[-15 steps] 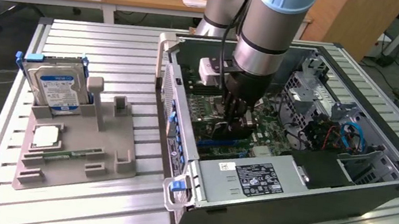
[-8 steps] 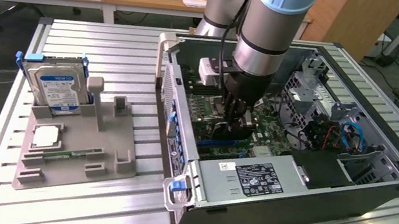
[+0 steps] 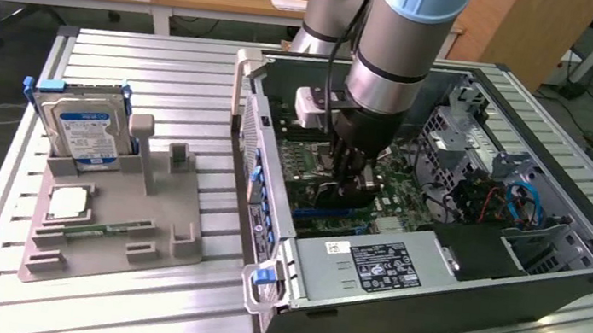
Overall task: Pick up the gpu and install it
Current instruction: 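Insert the gpu into the slot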
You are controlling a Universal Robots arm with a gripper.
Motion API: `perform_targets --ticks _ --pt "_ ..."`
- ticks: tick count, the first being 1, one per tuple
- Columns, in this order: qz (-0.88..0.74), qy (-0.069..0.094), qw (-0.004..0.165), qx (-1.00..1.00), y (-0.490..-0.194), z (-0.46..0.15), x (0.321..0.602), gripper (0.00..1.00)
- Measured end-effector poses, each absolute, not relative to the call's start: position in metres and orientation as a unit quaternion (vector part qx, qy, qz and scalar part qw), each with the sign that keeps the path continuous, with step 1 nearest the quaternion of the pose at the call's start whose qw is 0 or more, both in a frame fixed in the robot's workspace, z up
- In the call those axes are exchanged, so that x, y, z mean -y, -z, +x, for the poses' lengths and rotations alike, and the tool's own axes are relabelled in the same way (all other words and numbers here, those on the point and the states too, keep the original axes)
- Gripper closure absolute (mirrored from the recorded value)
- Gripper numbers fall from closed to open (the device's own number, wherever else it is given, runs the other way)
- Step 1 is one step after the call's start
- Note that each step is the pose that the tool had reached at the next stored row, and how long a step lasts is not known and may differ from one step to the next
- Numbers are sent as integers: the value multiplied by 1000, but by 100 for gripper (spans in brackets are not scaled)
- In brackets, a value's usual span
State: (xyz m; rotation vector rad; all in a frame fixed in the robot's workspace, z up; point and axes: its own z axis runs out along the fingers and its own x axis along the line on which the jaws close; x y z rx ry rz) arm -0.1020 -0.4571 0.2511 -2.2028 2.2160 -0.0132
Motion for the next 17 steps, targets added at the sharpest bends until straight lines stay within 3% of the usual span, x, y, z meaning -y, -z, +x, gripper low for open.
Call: perform_targets --ticks 17 --pt "-705 4 9 -709 -249 -102 457 74"
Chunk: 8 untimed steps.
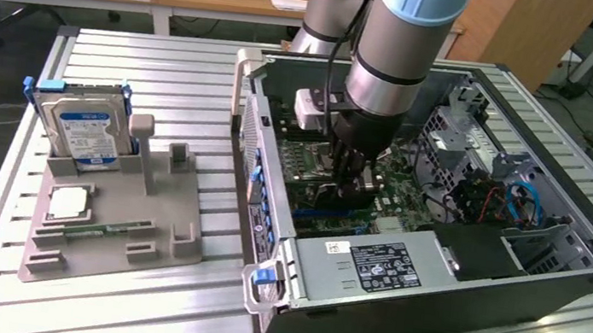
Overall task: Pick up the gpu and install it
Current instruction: 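Insert the gpu into the slot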
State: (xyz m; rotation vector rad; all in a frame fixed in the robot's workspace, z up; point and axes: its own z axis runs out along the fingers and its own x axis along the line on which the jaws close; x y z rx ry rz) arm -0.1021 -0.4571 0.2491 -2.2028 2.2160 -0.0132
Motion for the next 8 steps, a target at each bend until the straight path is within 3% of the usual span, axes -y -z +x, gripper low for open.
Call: perform_targets --ticks 8 --pt "-705 4 9 -709 -249 -102 457 74"
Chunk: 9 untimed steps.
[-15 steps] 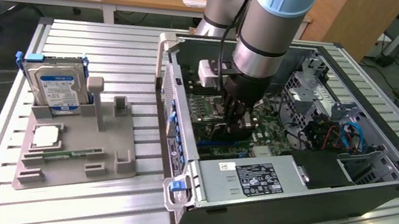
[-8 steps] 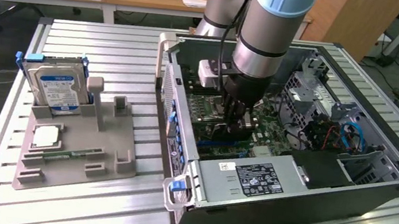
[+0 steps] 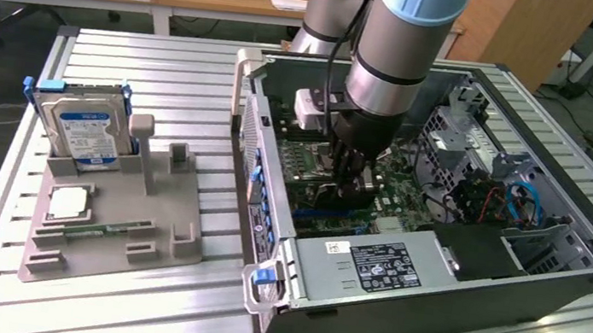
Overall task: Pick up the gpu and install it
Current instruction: 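Insert the gpu into the slot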
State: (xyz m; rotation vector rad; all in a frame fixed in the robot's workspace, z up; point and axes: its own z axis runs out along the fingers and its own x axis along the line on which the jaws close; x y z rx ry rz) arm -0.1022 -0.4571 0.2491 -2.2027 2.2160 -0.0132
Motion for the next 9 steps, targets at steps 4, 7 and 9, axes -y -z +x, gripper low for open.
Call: perform_targets --ticks 4,7,9 --pt "-705 4 8 -709 -246 -103 457 74" --pt "-705 4 8 -709 -246 -104 457 74" --pt "-705 4 8 -709 -245 -104 457 74"
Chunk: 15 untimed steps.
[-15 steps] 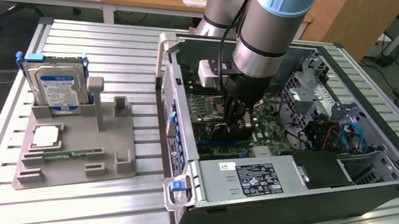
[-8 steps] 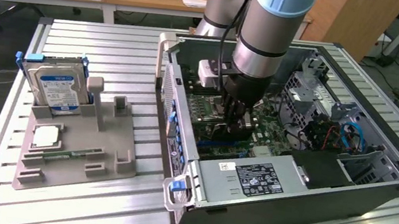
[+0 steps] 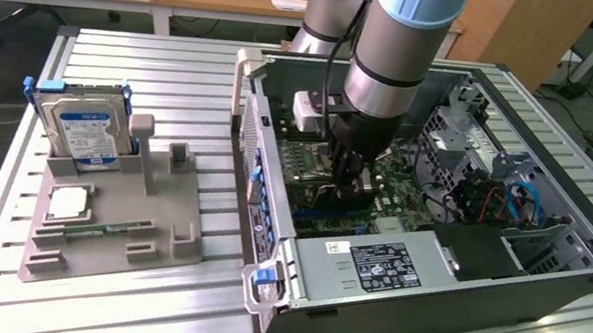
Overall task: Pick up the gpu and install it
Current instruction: 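Insert the gpu into the slot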
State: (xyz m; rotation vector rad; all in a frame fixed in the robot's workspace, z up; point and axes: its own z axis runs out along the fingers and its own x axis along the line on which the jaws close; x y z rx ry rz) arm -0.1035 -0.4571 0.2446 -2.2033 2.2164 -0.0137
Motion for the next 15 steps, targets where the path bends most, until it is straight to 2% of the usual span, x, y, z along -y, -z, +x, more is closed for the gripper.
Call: perform_targets --ticks 15 --pt "-705 4 9 -709 -245 -104 457 74"
